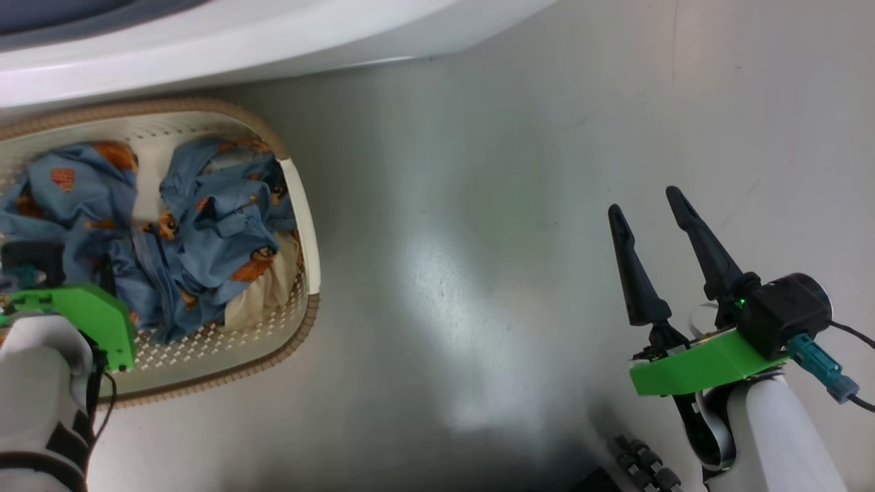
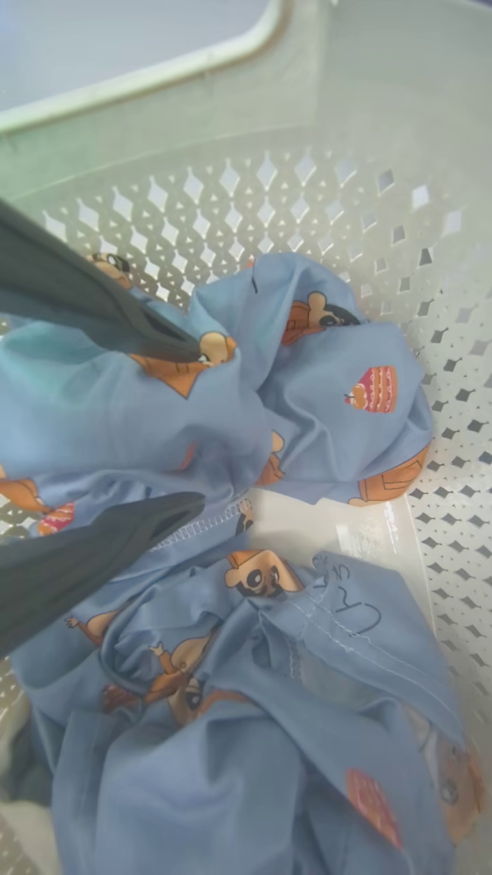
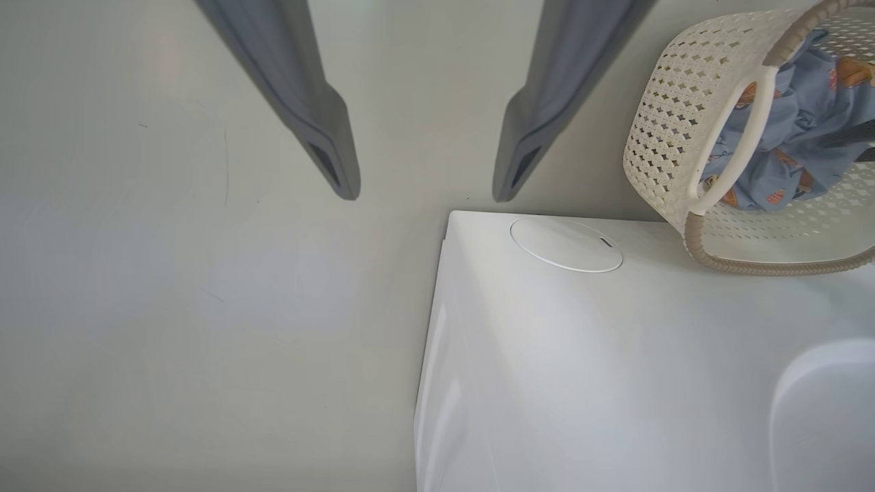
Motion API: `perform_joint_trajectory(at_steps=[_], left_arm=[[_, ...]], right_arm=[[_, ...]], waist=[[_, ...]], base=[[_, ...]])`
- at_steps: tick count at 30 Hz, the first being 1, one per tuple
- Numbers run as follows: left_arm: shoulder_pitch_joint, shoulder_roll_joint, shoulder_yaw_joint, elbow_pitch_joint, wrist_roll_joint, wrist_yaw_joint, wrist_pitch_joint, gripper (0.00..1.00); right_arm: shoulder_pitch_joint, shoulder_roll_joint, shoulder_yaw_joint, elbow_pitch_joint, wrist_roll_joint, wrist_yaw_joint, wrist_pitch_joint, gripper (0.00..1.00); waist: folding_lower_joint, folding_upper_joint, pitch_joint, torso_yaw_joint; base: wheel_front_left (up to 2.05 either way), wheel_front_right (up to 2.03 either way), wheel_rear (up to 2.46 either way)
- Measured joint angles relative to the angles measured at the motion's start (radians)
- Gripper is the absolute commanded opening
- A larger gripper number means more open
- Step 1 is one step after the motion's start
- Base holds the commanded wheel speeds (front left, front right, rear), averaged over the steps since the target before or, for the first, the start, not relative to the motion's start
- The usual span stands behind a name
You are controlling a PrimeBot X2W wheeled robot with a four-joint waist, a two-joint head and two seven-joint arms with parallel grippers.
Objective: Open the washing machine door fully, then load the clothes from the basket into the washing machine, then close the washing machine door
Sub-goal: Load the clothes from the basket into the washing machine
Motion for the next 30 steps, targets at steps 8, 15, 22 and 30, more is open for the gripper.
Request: perform_joint_trajectory(at_steps=[8,15,22,30], left_arm=[[-0.063,0.026,-0.018,0.056,0.000,-0.011,0.040,1.00],[-0.099,0.028,-0.018,0.087,-0.006,-0.020,0.074,0.51],[-0.105,0.025,-0.020,0.105,-0.019,-0.043,0.085,0.00],[-0.108,-0.024,-0.026,0.099,-0.047,-0.062,-0.025,0.00]], right_arm=[[-0.016,0.000,0.010,-0.005,0.029,0.000,0.000,1.00],[-0.031,0.001,0.010,-0.004,0.036,0.000,0.000,1.00],[-0.035,0.001,0.010,-0.001,0.037,0.000,0.000,1.00],[-0.035,0.001,0.004,0.007,0.034,0.000,0.000,1.00]], waist=[[0.0000,0.0000,0.042,-0.016],[0.0000,0.0000,0.060,-0.030],[0.0000,0.0000,0.042,-0.026],[0.0000,0.0000,-0.011,-0.011]], base=[[0.00,0.00,0.00],[0.00,0.00,0.00],[0.00,0.00,0.00],[0.00,0.00,0.00]])
